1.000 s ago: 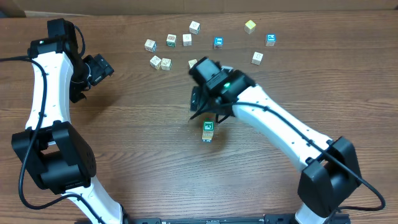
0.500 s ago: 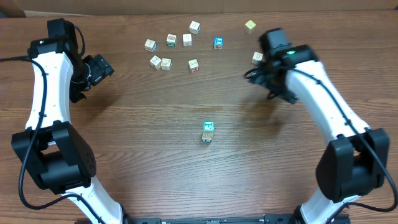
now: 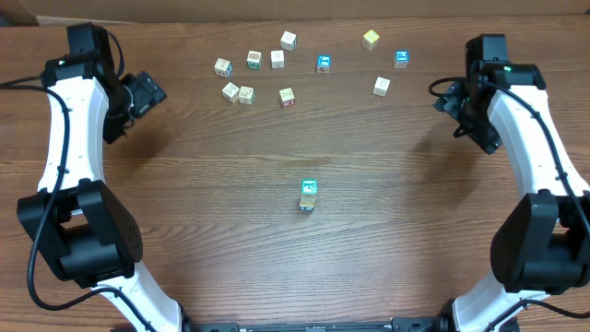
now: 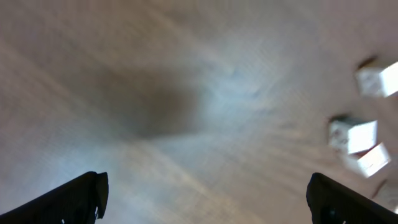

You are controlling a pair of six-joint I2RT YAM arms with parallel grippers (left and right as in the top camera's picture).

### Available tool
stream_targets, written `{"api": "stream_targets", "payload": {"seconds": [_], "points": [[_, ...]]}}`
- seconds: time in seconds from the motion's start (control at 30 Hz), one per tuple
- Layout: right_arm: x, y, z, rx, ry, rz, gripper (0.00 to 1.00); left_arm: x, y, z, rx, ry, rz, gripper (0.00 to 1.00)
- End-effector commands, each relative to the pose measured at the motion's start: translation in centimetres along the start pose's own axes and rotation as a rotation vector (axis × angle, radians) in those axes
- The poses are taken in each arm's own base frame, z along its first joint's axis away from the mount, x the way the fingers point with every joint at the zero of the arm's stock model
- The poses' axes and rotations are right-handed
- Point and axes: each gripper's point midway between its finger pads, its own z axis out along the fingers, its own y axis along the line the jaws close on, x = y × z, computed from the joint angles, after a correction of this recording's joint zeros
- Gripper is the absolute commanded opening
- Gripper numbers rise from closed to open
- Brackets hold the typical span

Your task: Form a tower

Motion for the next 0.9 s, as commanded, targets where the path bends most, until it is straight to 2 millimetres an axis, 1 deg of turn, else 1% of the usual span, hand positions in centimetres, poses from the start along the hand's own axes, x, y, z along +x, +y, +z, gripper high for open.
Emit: {"api": "stream_targets", "payload": {"seconds": [0.0,0.03,0.07,0.1,0.13,0.17,0.23,0.33,0.4,0.47,0.57,0.63,0.83,0.87], "points": [[-0.3,-0.3,0.0,0.008,-0.013,0.001,1.0,-0.9,-1.6,-1.5,0.068,-0.043,0.002,1.0],[-0.3,-0.3,0.0,0.008,-0.013,0.001,1.0,-0.5,-1.8,-1.5,0.08,-0.026,0.037,0.86],[-0.3,-0.3,0.0,0.008,-0.013,0.001,1.0,0.2,-2.2,-1.5,0.105,0.004,0.082,0.68],[-0.3,-0.3,0.0,0.008,-0.013,0.001,1.0,0.7,-2.4,-1.4,0.12,0.028,0.108,0.45],[-0.3,-0.3,0.0,0.008,-0.013,0.001,1.0,1.6,-2.4,-1.4,0.127,0.064,0.131,0.13],[-0.3,-0.3,0.0,0.008,-0.013,0.001,1.0,2.5,-2.1,-1.3,0.115,0.1,0.132,0.04],[-0.3,-0.3,0.0,0.008,-0.013,0.001,1.0,4.3,-1.6,-0.8,0.086,0.159,0.148,0.04],[-0.3,-0.3,0.0,0.008,-0.013,0.001,1.0,7.3,-1.4,0.5,0.063,0.243,0.179,0.04],[-0.3,-0.3,0.0,0.008,-0.013,0.001,1.0,10.4,-2.0,1.6,0.083,0.328,0.207,0.04],[-0.3,-0.3,0.0,0.008,-0.013,0.001,1.0,12.9,-2.7,2.5,0.115,0.39,0.236,0.04],[-0.3,-0.3,0.0,0.008,-0.013,0.001,1.0,15.8,-3.6,3.7,0.137,0.439,0.276,0.05],[-0.3,-0.3,0.0,0.008,-0.013,0.001,1.0,17.6,-4.3,4.2,0.148,0.466,0.305,0.04],[-0.3,-0.3,0.0,0.008,-0.013,0.001,1.0,21.8,-6.2,4.2,0.152,0.524,0.387,0.04],[-0.3,-0.3,0.0,0.008,-0.013,0.001,1.0,22.8,-6.5,4.4,0.151,0.53,0.405,0.04]]}}
